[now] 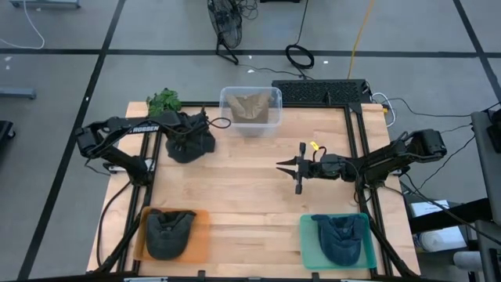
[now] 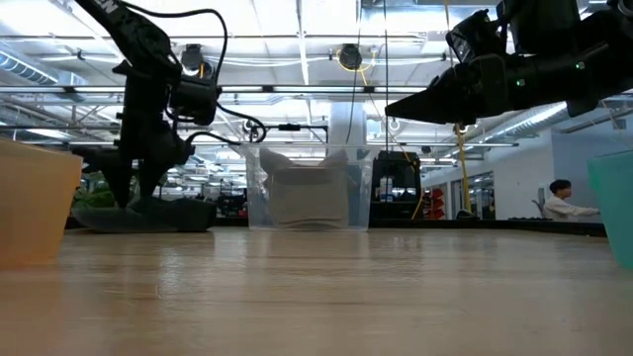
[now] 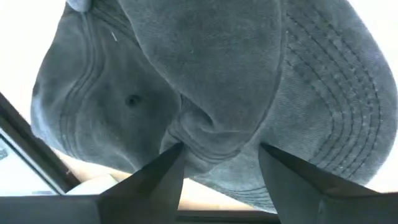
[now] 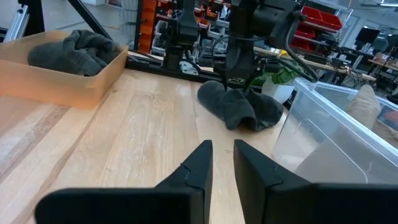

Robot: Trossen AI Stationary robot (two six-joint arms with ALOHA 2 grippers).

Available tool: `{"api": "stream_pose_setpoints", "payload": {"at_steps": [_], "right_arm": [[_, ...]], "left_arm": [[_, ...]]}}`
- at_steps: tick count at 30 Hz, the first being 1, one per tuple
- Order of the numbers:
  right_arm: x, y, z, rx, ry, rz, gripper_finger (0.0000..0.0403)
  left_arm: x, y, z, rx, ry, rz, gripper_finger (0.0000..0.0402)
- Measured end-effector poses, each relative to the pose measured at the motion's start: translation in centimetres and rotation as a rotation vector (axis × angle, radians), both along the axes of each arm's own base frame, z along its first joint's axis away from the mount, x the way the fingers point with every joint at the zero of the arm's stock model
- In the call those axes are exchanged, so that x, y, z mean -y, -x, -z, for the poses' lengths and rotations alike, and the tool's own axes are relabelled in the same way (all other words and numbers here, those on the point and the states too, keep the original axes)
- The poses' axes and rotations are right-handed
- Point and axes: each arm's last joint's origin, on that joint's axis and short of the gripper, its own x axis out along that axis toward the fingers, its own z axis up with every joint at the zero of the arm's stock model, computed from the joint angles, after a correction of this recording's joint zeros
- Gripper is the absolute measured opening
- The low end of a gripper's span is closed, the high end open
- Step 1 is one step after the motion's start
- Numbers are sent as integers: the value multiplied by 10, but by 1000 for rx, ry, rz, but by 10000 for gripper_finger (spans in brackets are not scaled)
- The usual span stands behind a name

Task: Pick & Place hat
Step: Put the black cap into the orange bin

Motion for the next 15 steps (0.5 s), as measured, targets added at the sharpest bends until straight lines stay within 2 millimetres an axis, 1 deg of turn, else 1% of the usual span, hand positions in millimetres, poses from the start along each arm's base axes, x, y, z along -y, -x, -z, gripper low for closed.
{"api": "stream_pose_setpoints", "payload": {"at_steps": [3, 6, 8, 11, 15], "right_arm": [[0, 0, 0, 0, -1, 1, 43], [0, 0, 0, -1, 0, 1, 43], [0, 0, 0, -1, 3, 1, 43], [0, 0, 0, -3, 4, 2, 43], [0, 0, 1, -16, 1, 3, 43]], "left_arm": [[-1, -1, -2, -26, -48, 24, 218], [-4, -6, -10, -34, -117, 31, 218], [-6, -9, -14, -20, -130, 31, 218], [-6, -12, -15, 11, -100, 58, 218], [-4, -5, -8, 23, 19, 67, 218]]}}
